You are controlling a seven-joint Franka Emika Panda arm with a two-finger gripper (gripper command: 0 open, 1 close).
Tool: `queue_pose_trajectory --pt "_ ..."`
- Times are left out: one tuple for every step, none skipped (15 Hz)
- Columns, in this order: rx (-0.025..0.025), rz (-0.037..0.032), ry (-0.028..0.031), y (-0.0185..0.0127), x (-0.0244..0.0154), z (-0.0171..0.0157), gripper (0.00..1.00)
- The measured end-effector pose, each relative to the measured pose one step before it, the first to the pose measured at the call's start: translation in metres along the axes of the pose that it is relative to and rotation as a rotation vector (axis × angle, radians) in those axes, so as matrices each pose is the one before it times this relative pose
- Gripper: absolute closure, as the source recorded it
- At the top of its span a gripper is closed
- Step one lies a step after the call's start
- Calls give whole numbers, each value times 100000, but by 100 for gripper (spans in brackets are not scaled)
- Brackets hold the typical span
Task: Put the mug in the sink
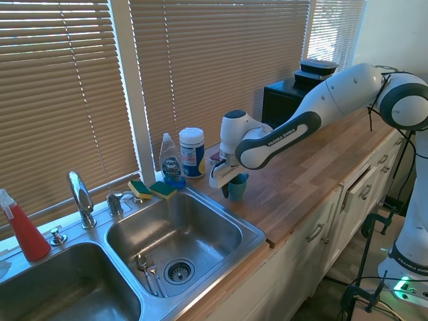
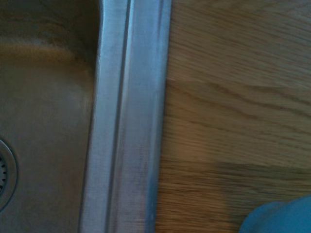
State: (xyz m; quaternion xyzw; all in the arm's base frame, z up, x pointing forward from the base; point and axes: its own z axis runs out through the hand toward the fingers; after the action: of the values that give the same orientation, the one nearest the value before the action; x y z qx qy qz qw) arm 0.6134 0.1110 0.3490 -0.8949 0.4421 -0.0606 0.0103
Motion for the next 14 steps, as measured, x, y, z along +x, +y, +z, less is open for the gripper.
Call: queue_pose_trajectory --pt "-41 242 54 64 123 6 100" --pt "-32 443 28 100 194 4 100" --pt "-139 379 -50 93 150 6 100" --pt "-297 248 -17 106 124 -48 100" --pt "-27 162 101 70 86 -226 100" --pt "109 98 70 49 17 -294 100" --pt "227 11 -12 55 -102 -257 100" --pt "343 -213 88 30 -203 -320 100" --pt "619 -388 253 -45 -269 -498 100" --pt "862 -628 403 -77 -390 -751 100" --pt "1011 -912 430 -227 -510 -840 100" --pt "1086 -1192 456 -350 -687 -959 100" --pt "882 -986 550 -480 -912 -970 100" --pt "876 -927 683 -812 -1159 -869 100"
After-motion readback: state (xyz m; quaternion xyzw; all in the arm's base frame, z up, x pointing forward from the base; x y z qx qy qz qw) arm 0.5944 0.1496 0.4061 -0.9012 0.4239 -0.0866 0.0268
